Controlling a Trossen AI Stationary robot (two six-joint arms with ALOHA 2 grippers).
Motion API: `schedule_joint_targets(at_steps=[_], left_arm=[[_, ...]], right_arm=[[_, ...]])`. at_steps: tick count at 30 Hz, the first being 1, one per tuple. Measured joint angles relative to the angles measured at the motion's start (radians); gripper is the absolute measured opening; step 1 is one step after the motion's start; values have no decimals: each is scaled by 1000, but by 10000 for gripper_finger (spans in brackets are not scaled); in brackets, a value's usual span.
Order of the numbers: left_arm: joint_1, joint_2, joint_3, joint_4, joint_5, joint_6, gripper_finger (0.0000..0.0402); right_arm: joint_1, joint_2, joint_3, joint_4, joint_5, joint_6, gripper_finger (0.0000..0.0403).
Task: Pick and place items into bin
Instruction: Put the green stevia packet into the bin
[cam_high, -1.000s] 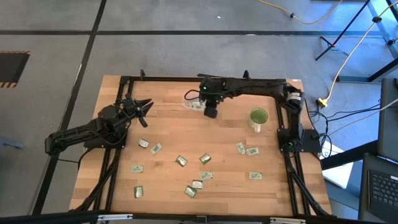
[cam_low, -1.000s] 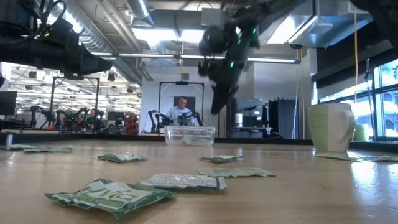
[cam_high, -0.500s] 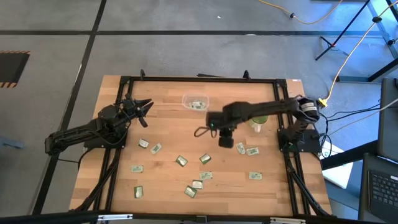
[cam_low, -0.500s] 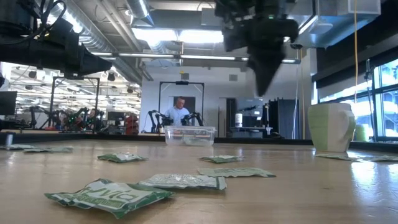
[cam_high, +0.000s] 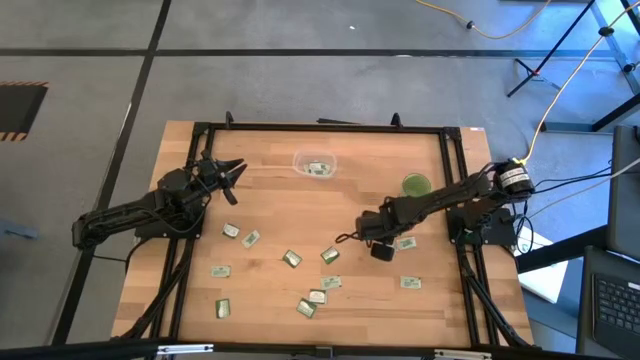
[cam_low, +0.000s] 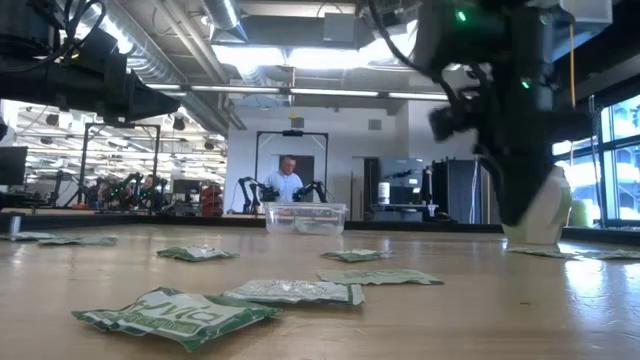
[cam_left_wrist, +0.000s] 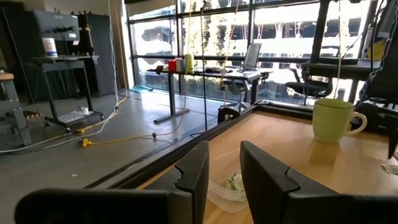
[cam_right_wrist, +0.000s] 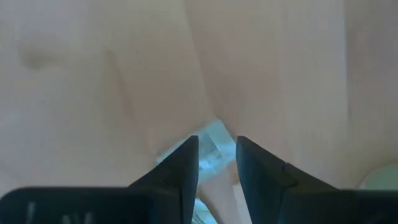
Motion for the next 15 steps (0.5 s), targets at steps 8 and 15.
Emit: schedule_joint_targets(at_steps=[8,15], left_arm=[[0,0,0,0,-1,-3,86],[0,0,0,0,-1,-3,86]], right_arm=[[6,0,-116,175,-20,29,110],[-2,-4,-141,193,-31,56,107]])
